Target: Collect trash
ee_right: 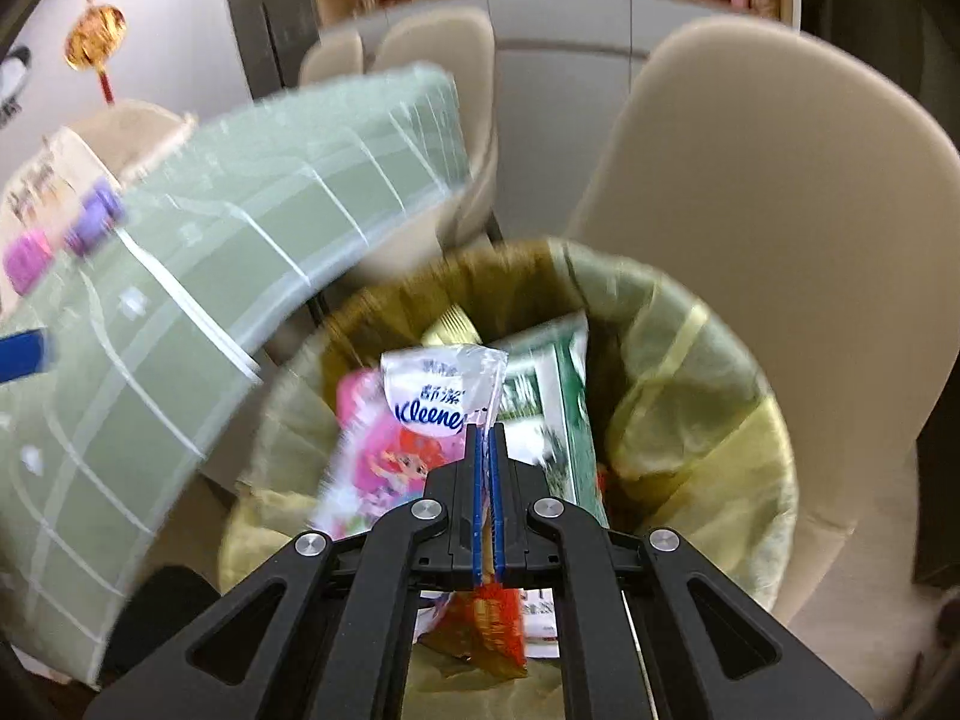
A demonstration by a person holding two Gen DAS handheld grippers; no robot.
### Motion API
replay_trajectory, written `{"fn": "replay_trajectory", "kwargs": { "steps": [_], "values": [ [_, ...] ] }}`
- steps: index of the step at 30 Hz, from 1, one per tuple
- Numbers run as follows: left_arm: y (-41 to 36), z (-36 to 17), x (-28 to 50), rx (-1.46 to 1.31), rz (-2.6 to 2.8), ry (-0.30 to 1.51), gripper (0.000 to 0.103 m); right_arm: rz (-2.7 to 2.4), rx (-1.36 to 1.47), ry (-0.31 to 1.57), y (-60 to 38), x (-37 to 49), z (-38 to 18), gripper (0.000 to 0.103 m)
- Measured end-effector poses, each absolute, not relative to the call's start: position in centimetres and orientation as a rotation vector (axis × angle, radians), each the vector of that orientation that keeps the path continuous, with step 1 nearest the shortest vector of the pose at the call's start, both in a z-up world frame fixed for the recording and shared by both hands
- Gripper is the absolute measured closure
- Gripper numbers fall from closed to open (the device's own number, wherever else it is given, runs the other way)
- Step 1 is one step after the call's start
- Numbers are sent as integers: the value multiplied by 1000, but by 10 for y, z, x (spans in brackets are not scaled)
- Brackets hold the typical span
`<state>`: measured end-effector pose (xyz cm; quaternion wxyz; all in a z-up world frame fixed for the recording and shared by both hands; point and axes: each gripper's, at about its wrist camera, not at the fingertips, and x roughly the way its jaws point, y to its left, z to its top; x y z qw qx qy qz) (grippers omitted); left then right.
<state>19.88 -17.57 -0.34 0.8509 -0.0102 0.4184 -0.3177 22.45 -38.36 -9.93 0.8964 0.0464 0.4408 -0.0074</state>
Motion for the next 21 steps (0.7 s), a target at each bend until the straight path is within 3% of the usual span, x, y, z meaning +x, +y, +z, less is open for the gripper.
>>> {"fn": "replay_trajectory", "kwargs": {
  "steps": [6,8,10,11,21],
  "values": [
    [-132,-2,162,13,-558,824,14,-36,178,880,-392,211,-92,97],
    [-118,-1,148,26,-517,789,14,-58,179,859,-393,201,-84,88],
    [-106,0,135,37,-482,755,14,-69,186,817,-393,188,-75,59],
    [-102,1,129,41,-470,740,14,-65,195,796,-393,181,-69,55],
    [-56,0,43,90,-325,597,14,37,168,625,-315,61,-9,55]
  ]
}}
